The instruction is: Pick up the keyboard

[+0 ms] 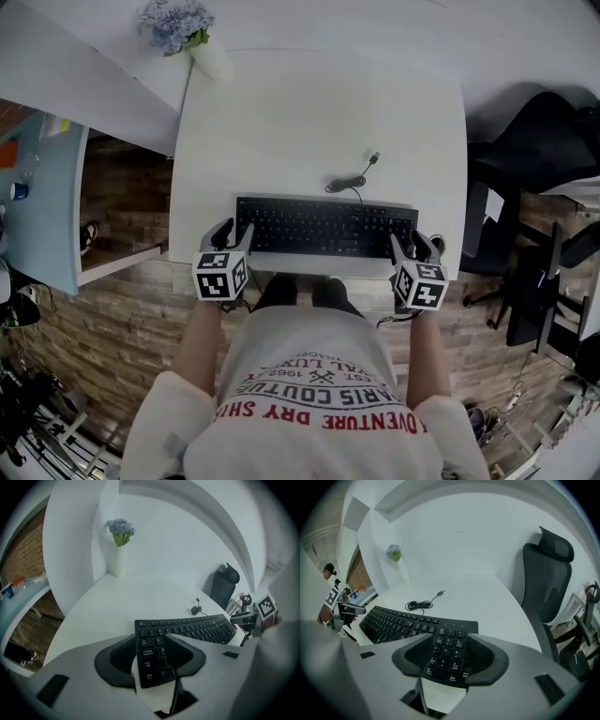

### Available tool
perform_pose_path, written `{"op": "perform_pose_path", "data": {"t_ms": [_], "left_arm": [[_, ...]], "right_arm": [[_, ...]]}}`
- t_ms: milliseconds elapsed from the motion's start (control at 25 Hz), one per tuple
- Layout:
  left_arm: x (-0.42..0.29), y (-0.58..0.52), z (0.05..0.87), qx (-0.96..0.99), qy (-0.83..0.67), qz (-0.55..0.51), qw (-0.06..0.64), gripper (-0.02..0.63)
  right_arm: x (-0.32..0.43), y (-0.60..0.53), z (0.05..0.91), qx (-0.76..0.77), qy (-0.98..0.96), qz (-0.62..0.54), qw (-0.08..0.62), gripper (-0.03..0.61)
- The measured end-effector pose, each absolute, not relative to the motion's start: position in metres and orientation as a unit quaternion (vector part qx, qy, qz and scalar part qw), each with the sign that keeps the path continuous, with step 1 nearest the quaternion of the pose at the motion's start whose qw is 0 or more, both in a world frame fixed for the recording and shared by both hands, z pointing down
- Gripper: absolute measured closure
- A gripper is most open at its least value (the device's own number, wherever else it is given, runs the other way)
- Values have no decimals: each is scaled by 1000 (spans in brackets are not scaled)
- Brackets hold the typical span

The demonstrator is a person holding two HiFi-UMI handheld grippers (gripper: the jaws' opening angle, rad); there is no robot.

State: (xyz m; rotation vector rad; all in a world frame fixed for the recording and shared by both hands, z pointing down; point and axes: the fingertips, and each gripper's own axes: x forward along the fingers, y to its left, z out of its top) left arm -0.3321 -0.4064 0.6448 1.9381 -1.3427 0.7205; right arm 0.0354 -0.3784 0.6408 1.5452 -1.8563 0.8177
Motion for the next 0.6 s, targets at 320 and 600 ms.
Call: {"op": "perform_pose_path", "data": {"t_ms": [320, 600], "left_arm": [[-331, -402, 671, 729, -488, 295, 379, 342], [-333, -405, 679, 730, -466, 280, 414, 337]], "right_arm": [[57, -380, 669, 566, -681, 346, 310, 291], [58, -381, 680, 535, -687, 414, 265, 272]]}}
